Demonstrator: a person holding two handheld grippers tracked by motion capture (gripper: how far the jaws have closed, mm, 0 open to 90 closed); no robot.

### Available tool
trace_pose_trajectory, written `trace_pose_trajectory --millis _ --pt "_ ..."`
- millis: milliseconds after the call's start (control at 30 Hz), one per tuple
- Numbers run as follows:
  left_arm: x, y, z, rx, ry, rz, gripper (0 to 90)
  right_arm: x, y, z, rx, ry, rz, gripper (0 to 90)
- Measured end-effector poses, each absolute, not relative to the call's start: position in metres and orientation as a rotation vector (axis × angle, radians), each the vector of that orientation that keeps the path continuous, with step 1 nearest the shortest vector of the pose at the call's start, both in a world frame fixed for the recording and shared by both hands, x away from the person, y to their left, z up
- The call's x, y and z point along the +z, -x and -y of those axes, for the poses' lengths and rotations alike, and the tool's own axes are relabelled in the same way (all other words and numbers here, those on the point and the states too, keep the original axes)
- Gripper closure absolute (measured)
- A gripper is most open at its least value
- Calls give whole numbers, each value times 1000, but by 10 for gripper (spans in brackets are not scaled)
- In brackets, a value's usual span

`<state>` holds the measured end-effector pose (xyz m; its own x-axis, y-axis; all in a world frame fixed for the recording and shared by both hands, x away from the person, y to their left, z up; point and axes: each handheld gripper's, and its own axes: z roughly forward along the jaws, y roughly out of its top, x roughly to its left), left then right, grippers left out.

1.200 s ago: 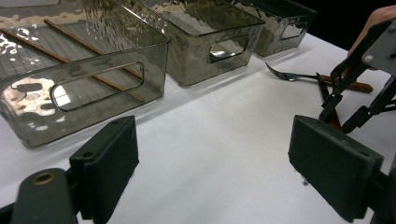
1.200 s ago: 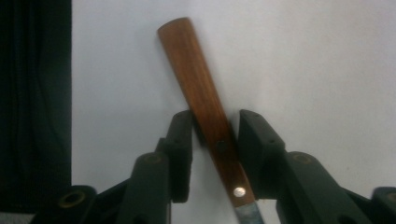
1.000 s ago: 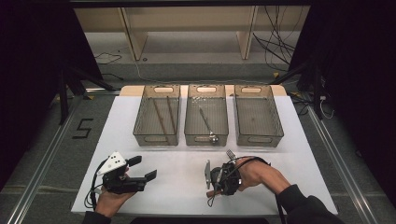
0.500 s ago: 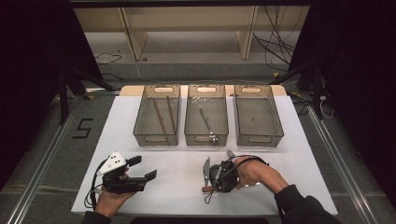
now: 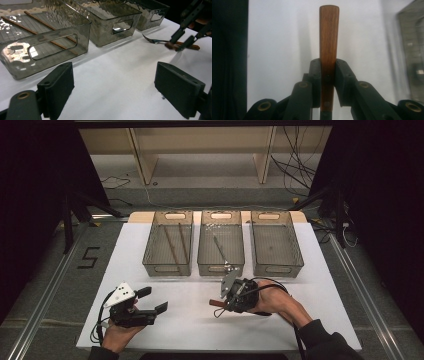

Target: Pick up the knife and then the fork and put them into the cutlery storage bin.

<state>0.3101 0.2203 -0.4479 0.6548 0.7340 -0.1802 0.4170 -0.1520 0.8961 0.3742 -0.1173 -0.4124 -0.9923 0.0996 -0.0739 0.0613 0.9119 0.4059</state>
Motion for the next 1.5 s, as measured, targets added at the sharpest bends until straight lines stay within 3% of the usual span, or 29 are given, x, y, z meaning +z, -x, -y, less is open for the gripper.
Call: trace_pose_trajectory --millis 400,700,1200,1500 --pt "-447 -310 -221 364 -1776 -926 155 -374 -393 142 1060 -465 -2831 770" --pt "-447 -310 -222 370 -1769 -922 155 -342 -419 189 1462 -827 -2563 770" --pt "-447 -310 -223 371 -1763 -922 155 -297 -466 246 1467 -1201 -2207 769" --pt "-447 -310 -223 371 -1764 -923 155 -300 -496 269 1388 -1346 -2068 769"
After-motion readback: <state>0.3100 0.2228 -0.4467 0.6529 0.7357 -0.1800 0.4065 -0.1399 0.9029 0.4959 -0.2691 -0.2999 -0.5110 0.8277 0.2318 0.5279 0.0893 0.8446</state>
